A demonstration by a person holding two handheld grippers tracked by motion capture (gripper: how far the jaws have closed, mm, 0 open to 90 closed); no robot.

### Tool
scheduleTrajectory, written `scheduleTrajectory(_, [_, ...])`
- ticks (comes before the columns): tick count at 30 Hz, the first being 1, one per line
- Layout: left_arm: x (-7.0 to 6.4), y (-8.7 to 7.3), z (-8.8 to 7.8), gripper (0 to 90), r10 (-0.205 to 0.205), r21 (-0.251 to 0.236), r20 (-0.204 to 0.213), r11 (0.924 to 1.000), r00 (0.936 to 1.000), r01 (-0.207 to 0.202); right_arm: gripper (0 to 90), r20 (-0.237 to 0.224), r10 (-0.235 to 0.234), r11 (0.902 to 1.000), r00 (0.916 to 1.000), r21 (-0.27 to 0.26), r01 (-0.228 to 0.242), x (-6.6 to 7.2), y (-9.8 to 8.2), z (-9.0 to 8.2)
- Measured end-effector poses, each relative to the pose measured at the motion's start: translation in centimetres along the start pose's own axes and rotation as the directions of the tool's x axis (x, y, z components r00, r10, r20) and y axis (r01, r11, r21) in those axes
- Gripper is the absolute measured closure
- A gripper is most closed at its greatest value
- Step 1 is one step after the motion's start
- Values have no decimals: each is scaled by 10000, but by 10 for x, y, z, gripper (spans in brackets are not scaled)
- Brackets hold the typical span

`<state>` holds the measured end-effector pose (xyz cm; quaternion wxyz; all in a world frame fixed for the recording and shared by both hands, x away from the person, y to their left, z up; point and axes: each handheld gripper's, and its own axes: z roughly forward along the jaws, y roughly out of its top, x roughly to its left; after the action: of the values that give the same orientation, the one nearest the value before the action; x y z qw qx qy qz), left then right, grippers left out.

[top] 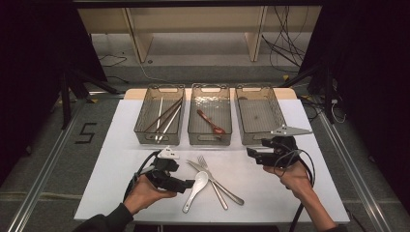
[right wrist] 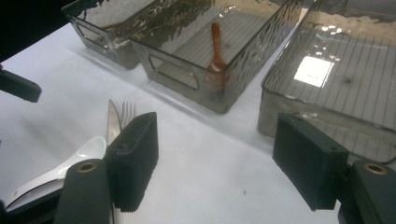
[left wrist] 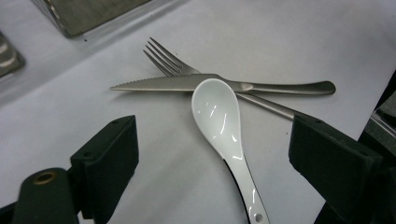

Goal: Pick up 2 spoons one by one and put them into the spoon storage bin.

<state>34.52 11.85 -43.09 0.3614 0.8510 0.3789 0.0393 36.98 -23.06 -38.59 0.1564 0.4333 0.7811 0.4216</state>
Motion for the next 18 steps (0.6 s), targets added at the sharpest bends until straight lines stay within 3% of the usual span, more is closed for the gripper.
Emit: scheduleTrajectory(18, [-7, 0, 12, 156, 234, 903, -75, 9957, 9997, -227, 307, -222, 6, 10000, 9998, -17, -6, 14, -17, -8])
